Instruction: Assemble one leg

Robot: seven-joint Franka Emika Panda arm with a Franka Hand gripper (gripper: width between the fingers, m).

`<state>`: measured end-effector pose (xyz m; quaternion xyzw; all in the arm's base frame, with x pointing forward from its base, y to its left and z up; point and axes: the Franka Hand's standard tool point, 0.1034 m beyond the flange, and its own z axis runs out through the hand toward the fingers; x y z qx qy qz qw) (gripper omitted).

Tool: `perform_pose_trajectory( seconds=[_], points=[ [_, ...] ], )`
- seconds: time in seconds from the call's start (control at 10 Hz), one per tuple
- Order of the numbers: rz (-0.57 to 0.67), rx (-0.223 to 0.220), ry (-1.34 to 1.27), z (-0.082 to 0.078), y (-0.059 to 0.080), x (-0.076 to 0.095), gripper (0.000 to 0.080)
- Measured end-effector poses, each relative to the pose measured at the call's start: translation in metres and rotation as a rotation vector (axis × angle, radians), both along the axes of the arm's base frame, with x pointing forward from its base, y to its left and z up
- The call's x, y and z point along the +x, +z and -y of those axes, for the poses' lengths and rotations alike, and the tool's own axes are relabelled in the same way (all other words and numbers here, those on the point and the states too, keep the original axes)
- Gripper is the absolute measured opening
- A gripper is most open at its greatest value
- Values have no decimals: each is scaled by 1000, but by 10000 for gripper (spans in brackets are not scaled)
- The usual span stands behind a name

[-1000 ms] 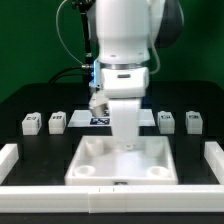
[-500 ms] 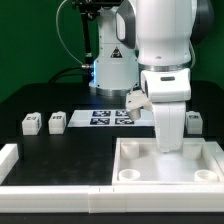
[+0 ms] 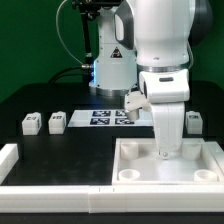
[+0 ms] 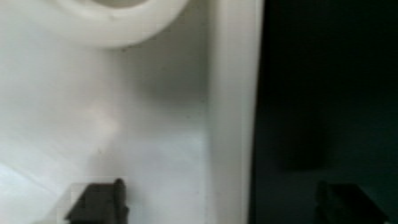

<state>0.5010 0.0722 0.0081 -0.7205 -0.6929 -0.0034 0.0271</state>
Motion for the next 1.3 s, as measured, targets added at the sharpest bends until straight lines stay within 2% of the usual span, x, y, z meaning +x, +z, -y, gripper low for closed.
perform_pose_trajectory(
  seconds=[0.1,0.2,0.3,0.6,0.7,0.8,0.9,1.0,1.1,1.2,1.3],
  points=[
    [0,0,0,0,0,0,587],
    [0,0,0,0,0,0,637],
    [0,0,0,0,0,0,646],
    [0,0,-1,0,0,0,649],
    [2,-3,-21,-1,4,1,649],
    [0,-23,-108,-5,27,0,649],
    [-7,-51,-201,-12,54,-13,649],
    [-11,-71,-278,-21,67,-29,649],
    [-23,-94,-473,-32,77,-42,649],
    [-18,-115,-682,-50,89,-60,649],
    [-10,-121,-862,-68,88,-79,649]
  ],
)
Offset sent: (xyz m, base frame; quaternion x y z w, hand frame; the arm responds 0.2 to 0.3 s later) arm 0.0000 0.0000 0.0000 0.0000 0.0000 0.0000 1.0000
